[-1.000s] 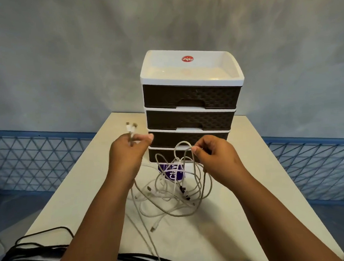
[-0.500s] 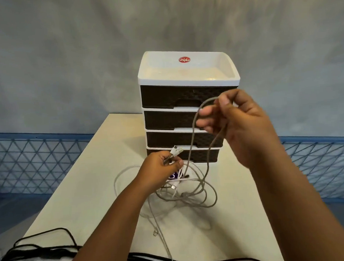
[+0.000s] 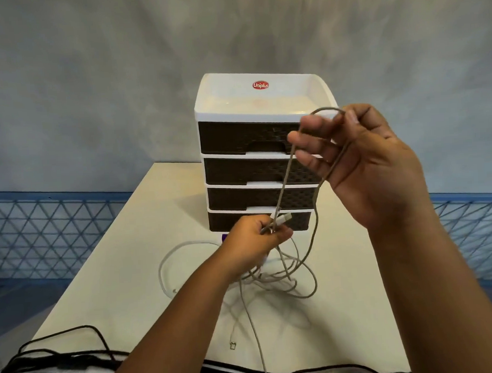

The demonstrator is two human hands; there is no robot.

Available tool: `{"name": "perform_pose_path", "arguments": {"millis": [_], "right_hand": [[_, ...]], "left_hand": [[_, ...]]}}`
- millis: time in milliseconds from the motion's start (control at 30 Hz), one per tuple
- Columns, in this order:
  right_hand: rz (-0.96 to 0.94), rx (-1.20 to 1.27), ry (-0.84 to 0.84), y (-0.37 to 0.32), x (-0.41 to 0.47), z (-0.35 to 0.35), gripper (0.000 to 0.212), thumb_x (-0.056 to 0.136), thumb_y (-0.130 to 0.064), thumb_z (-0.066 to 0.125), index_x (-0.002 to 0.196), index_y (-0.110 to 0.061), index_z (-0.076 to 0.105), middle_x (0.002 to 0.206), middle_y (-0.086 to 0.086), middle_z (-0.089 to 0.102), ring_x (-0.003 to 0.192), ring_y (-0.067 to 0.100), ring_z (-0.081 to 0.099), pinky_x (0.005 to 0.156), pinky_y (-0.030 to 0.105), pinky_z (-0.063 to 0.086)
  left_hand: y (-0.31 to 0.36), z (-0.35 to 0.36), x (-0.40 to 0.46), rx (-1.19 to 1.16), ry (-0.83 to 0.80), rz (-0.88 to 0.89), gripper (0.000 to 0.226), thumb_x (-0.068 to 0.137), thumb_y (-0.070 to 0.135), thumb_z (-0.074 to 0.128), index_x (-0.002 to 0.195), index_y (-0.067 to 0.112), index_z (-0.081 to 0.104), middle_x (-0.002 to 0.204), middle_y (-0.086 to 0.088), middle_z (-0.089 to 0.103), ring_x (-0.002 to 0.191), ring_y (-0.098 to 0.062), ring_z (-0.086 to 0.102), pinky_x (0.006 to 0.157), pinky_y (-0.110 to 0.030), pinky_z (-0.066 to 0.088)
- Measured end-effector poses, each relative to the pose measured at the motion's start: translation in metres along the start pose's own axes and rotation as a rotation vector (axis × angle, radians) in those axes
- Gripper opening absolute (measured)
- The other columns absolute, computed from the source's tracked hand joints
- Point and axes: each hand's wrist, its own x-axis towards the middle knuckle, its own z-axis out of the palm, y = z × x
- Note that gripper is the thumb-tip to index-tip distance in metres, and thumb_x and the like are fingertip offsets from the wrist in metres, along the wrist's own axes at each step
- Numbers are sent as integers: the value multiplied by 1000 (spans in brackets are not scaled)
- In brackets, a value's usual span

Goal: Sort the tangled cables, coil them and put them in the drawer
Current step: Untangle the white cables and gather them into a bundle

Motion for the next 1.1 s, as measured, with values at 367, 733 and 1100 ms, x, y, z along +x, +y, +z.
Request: {"name": "perform_pose_path", "arguments": {"millis": [367,733,1100], "right_hand": [[-160,-509,644,14,-13,-56,14,106,-20,38,94,-24,44,105,9,71,45,12,51,43,23,39],[-124,-1517,184,89,-44,-10,38,89,-36,66,125,-27,56,117,-2,55,107,17,50,87,37,47],[229,-747,127,111,-31,20,7,87,-17,73,91,-21,70,82,-1,74,77,11,72,71,31,61]], "left_hand": [[-13,-32,-1,-52,303,-18,32,93,45,60,78,19,72,54,5,55,54,-11,47,49,-23,41],[29,-36,-12,-114,246,200,26,93,45,57,102,28,75,94,2,75,91,-19,69,79,-41,55],[37,-43,-23,-193,189,256,32,87,39,62,106,17,73,85,4,75,79,-9,71,65,-27,59]]}}
